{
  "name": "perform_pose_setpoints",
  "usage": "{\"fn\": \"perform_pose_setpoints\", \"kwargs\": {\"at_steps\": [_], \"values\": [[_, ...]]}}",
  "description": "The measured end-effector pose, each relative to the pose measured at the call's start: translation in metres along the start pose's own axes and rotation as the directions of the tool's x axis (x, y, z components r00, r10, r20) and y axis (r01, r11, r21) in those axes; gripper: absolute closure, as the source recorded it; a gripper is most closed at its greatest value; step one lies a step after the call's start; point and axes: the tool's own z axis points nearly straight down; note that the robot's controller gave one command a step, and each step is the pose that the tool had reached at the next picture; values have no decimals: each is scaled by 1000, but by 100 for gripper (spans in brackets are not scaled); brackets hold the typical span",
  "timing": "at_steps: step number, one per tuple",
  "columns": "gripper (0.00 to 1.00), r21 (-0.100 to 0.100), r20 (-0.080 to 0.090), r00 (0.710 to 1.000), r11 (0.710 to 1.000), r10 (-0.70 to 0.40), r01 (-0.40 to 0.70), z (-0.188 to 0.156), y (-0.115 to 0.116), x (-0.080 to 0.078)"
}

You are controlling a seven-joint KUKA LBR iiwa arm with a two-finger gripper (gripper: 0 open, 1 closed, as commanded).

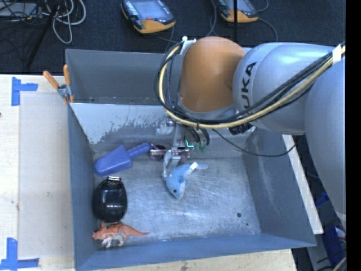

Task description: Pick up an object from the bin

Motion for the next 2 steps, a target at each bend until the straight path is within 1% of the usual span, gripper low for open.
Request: {"fn": "perform_pose_setpoints", "kwargs": {"at_steps": [1,2], "values": [[0,-1,8,1000,1000,3,-3,-5,-1,-2],[0,0,11,994,994,-110,110,56,41,-4]]}}
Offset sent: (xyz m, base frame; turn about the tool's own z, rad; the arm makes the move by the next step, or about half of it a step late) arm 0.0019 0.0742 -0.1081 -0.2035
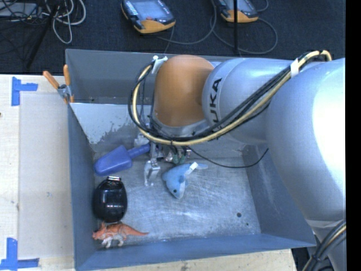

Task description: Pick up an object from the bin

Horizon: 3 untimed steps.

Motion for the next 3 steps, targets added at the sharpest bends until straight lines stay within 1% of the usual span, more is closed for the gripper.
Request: {"fn": "perform_pose_setpoints", "kwargs": {"at_steps": [1,2,3], "values": [[0,-3,6,989,989,-150,150,-17,53,-3],[0,0,-3,999,999,34,-34,7,3,1],[0,13,7,948,948,-317,317,30,30,-4]]}}
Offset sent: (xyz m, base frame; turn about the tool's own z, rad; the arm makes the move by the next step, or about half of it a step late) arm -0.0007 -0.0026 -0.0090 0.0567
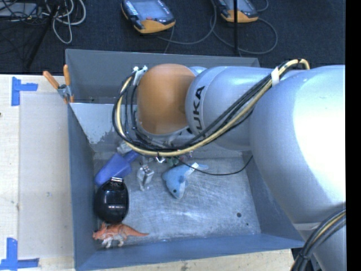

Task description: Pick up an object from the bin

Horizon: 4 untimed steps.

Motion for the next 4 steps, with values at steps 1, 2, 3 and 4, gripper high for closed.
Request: {"fn": "perform_pose_setpoints", "kwargs": {"at_steps": [1,2,3,4], "values": [[100,-15,7,998,998,67,-67,16,-14,7],[100,-15,6,998,998,68,-68,17,-15,7],[100,-12,-2,998,998,69,-69,-36,-15,5],[100,-12,-3,997,997,73,-73,-16,-16,6]]}}
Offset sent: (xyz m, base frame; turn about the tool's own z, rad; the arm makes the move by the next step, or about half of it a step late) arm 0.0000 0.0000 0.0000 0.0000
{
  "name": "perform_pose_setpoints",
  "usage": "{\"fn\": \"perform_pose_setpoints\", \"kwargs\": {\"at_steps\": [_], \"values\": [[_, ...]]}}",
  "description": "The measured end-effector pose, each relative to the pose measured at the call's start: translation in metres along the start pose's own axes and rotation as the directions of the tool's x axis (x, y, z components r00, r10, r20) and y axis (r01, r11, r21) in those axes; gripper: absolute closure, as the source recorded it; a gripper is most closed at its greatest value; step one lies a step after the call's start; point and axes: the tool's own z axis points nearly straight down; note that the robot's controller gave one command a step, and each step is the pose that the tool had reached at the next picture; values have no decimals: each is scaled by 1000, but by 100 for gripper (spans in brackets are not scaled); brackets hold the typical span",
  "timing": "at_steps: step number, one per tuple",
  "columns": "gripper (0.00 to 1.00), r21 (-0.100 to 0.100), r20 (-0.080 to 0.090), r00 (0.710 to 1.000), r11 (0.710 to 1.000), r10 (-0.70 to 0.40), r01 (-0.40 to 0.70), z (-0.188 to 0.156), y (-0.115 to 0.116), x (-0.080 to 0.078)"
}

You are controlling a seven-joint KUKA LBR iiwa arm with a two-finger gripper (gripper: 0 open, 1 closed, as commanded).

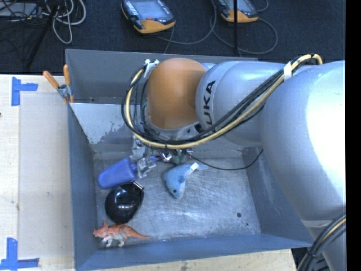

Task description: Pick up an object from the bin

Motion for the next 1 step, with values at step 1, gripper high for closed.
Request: {"fn": "perform_pose_setpoints", "kwargs": {"at_steps": [1], "values": [[100,0,3,1000,1000,-1,1,-68,1,-4]]}}
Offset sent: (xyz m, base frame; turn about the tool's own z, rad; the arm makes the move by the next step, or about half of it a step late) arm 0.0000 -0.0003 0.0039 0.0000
